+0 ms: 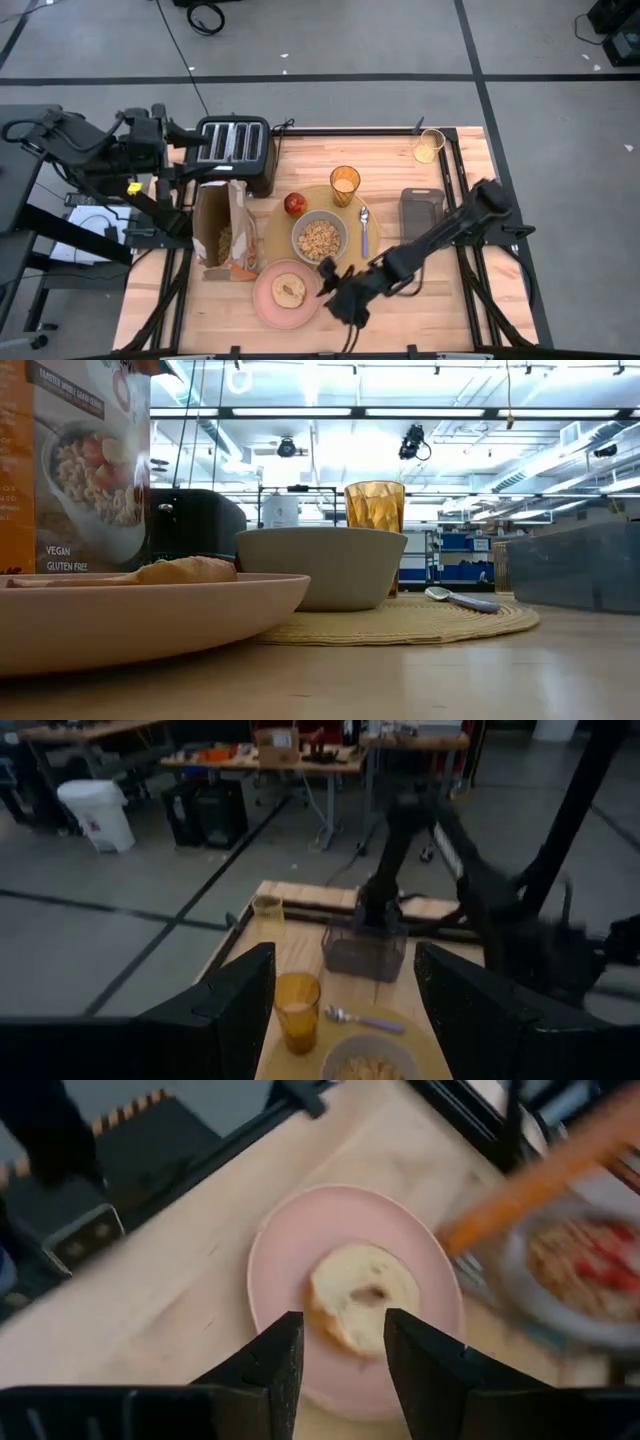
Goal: Arrange a breakfast setting
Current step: Return to Home Position
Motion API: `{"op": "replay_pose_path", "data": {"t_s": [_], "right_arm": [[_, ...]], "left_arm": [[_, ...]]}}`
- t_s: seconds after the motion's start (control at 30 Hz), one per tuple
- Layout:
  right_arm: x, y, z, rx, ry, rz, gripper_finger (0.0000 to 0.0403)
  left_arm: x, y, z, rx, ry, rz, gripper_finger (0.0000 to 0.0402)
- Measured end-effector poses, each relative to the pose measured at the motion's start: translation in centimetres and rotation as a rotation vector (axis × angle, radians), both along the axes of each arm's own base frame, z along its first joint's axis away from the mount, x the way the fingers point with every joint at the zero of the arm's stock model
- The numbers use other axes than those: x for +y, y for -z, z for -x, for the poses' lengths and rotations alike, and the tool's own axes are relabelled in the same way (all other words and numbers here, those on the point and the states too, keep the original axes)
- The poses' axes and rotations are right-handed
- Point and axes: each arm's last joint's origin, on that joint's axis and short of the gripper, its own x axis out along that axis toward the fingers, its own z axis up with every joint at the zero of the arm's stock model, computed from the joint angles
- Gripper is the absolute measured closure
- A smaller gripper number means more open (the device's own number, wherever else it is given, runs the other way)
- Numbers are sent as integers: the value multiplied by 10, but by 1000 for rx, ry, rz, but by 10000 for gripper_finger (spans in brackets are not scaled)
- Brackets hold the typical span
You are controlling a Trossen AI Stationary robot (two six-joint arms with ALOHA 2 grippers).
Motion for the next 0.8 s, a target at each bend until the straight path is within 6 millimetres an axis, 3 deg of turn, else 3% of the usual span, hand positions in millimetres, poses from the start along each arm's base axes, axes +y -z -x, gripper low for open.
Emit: {"op": "replay_pose_path", "data": {"t_s": [0.13,0.27,0.4,0.53,0.63,0.8], "right_arm": [[-23,-41,22,48,149,-137,267],[-48,-76,37,34,280,-264,314],[-72,-110,51,-53,325,-342,385],[-92,-142,70,-176,364,-395,391],[-104,-156,86,-298,364,-442,397],[-122,-158,112,-480,254,-600,396]], "left_arm": [[-2,7,-2,54,39,14,158],[-7,15,-11,89,70,0,186],[-10,25,-17,96,73,-28,253],[-14,29,-20,-16,159,-37,339],[-12,35,-15,-122,195,-46,390],[-3,61,-4,-216,177,-47,390]]}}
